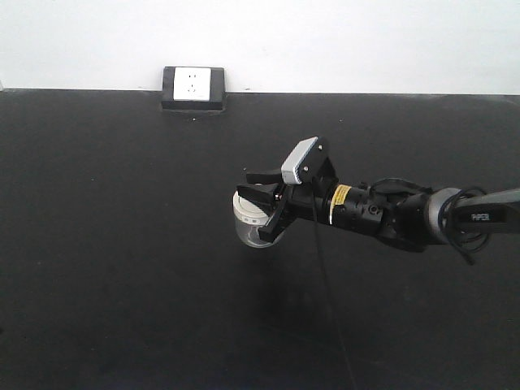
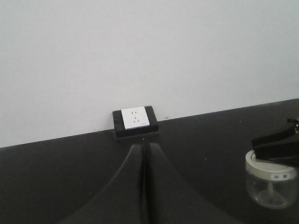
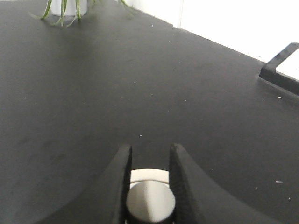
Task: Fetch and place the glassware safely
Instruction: 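Extend the right arm forward and lower the jar onto the countertop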
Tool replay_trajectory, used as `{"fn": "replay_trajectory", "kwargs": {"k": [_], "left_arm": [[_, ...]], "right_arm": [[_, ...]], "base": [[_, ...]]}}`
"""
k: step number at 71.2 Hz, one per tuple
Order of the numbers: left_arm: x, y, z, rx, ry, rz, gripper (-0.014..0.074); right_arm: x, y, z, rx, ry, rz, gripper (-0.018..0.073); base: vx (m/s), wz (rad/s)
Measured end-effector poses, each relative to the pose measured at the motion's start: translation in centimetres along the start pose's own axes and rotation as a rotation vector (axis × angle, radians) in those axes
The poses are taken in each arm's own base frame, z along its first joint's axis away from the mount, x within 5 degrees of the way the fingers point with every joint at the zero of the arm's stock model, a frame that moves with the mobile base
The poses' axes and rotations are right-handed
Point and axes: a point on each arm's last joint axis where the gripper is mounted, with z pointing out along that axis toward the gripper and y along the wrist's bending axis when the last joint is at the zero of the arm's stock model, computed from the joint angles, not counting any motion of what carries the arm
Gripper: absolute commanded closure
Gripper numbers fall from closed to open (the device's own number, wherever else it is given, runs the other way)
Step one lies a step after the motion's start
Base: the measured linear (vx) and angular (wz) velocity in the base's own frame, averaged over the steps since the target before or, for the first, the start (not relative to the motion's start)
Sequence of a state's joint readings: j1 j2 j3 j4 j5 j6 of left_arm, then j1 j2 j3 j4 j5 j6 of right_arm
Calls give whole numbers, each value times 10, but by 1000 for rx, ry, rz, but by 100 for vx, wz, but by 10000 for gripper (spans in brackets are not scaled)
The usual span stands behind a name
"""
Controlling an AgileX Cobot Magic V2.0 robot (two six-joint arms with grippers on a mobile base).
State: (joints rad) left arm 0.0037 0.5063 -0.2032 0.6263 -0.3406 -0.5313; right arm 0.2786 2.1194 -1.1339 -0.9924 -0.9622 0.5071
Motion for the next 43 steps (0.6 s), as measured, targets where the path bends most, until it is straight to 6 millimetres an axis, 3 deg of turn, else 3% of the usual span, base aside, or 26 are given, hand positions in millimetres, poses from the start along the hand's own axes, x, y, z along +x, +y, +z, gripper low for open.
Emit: {"fn": "replay_trajectory", "kwargs": {"k": [13,34,43], "left_arm": [[0,0,0,0,0,0,595],[0,0,0,0,0,0,595],[0,0,0,0,0,0,595]], "right_arm": [[16,-3,4,26,-20,32,560],[20,-4,6,33,-40,15,557],[20,-5,7,34,-47,14,513]], "base": [[0,0],[0,0],[0,0]]}}
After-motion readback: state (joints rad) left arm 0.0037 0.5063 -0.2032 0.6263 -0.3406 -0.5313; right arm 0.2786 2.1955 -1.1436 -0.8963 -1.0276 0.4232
